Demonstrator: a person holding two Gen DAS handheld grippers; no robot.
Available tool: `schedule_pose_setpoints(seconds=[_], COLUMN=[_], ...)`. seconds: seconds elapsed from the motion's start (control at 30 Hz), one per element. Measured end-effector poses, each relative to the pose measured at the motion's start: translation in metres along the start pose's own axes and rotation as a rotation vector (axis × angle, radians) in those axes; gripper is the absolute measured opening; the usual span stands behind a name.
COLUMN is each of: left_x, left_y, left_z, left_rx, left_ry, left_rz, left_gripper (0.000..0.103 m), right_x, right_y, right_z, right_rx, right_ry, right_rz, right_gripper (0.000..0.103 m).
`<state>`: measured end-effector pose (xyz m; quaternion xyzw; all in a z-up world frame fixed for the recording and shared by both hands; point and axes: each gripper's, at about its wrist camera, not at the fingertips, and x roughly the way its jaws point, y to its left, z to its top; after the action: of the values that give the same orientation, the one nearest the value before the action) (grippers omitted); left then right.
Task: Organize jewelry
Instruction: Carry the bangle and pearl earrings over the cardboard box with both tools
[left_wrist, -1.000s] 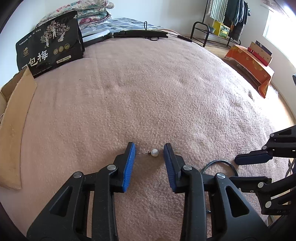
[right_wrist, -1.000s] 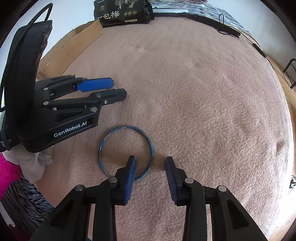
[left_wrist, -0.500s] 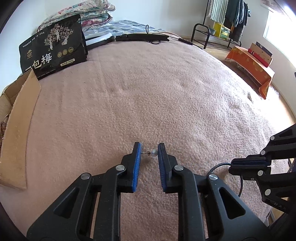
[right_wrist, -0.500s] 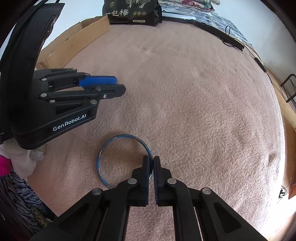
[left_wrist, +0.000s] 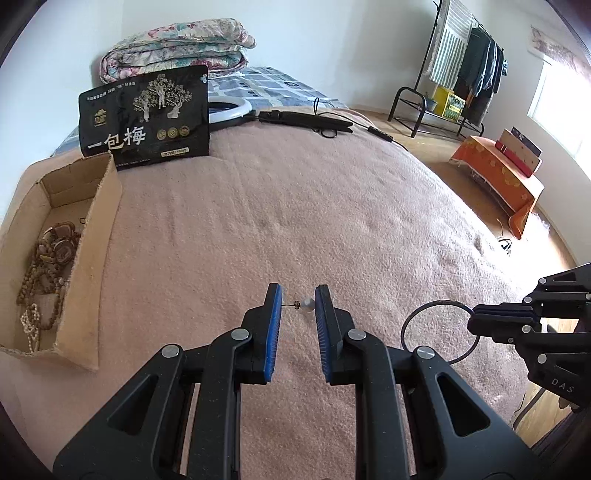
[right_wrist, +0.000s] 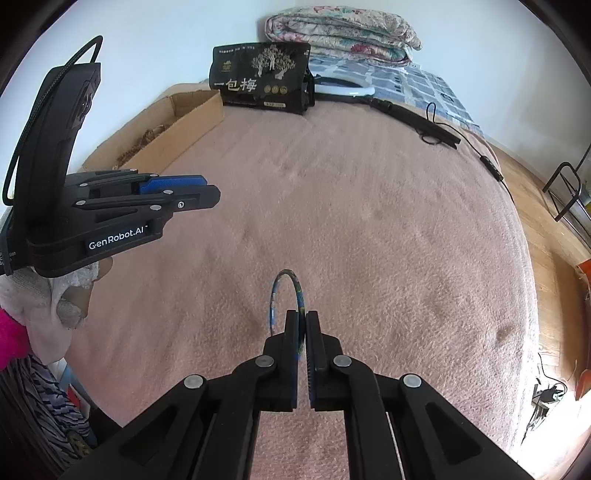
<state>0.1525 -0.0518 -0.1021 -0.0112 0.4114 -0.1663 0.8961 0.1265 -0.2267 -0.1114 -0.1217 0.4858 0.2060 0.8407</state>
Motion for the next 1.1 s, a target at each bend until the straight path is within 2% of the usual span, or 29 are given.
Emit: schedule_pose_setpoints(seconds=[0.37,0.7,1.1], left_x=[-0.046,-0.083,-0.104], left_y=[0.04,0.116,0.206], left_z=[0.014,0.03,0.052], left_rx=[-0.063,-0.164,-0.252], left_ry=[-0.077,-0.138,-0.197], left_rz=[0.016,0.087,0.162], left_gripper=[0.017,0.017,0.017], right_x=[-0.041,-0.059,-0.049], right_y=[0.032,0.081,0.14], right_z=[0.021,0.049,0.103], right_rx=[0.018,0.0,-0.061], right_ry=[-0.133,-0.237,-0.307], right_rz=[0.066,0.155,0.218], right_gripper=[0.001,0.001,0.001])
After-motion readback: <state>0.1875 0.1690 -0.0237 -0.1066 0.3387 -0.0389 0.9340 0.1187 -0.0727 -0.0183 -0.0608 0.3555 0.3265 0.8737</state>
